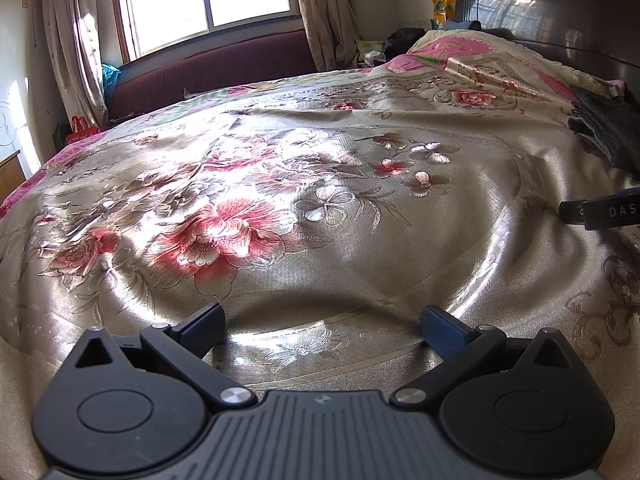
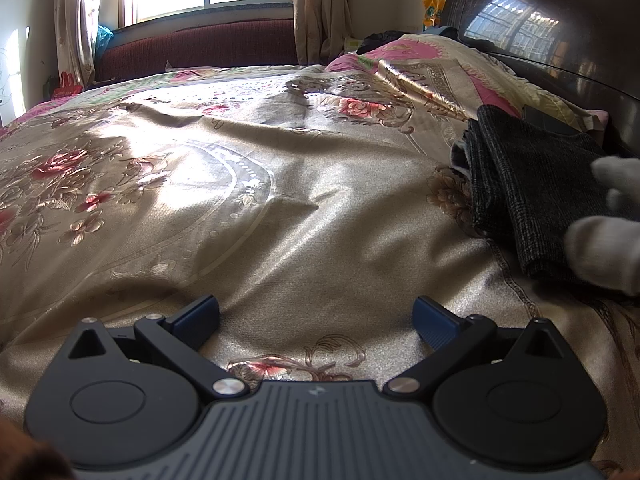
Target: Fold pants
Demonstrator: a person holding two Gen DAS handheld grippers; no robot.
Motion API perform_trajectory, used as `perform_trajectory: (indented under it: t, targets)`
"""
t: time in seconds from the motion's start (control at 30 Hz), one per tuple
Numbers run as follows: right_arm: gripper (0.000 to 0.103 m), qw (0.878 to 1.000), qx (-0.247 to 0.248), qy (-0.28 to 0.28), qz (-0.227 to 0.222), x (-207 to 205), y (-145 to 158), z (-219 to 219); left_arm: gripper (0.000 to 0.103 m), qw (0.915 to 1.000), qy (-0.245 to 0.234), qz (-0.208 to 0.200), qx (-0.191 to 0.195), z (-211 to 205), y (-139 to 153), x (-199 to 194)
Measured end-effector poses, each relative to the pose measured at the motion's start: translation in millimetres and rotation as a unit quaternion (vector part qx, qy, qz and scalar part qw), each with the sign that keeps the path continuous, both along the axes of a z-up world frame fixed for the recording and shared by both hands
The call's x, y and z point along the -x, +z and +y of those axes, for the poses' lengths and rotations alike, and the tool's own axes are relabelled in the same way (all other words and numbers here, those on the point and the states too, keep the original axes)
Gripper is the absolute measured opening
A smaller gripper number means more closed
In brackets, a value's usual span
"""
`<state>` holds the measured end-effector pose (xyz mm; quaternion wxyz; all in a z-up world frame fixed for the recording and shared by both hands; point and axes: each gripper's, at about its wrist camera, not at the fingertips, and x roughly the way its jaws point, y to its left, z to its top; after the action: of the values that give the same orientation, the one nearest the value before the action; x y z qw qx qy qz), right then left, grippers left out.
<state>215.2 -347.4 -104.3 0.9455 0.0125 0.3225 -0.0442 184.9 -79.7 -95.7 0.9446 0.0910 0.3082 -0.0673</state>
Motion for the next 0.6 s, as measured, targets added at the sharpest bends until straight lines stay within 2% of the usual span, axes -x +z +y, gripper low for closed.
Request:
perform_trajectory:
  t: [0.27,0.6]
  targets:
    - [0.102,1.0,-0.019,0.0,0.0,-0.2,-0.3,-5.8,0.103,0.9999,0.0,0.003,0.011,2.4,-1.2,-0.4]
    - [0.102,1.0,-0.005,0.0,0.0,-0.3,0.2,-1.8,0.103,0.9999,-0.001,-0.001,0.016,3.8,-0.6,0.2]
